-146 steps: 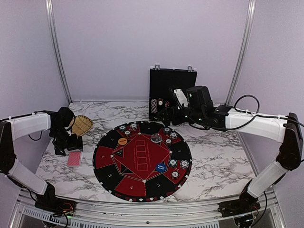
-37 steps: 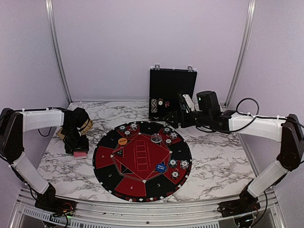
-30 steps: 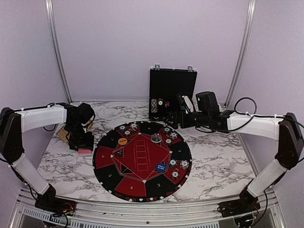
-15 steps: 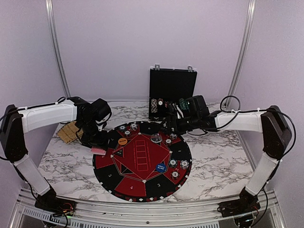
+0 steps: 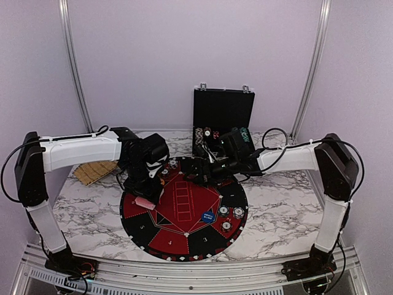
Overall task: Distribute texas hold em gaming equipment
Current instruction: Pass from the left arm to the right, then pass from the right arm to the left, then pick up the poker card from the face-down deck piles, then distribute the poker card in the small blind area.
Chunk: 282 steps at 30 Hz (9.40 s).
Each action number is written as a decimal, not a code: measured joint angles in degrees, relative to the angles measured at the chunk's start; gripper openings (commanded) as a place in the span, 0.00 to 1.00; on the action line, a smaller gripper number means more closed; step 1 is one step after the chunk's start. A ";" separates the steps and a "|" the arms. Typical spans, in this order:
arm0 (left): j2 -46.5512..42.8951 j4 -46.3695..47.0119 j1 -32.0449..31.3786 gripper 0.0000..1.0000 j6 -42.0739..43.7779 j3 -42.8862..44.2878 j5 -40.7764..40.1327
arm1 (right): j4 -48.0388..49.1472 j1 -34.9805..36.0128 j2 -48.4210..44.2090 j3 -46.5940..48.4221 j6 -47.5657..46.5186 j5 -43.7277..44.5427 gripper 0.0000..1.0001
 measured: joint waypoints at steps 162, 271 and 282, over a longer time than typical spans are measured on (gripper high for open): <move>-0.90 2.21 -5.62 0.43 7.41 2.05 4.92 | 26.14 4.79 6.86 -3.37 25.27 -10.71 0.49; -3.63 2.62 -5.38 0.42 7.13 -0.66 2.38 | 3.91 2.23 -17.64 -29.33 8.15 -10.60 0.00; -3.63 2.62 -5.38 0.42 7.17 -0.66 2.40 | -2.12 4.70 -14.80 -29.31 2.84 -7.87 0.01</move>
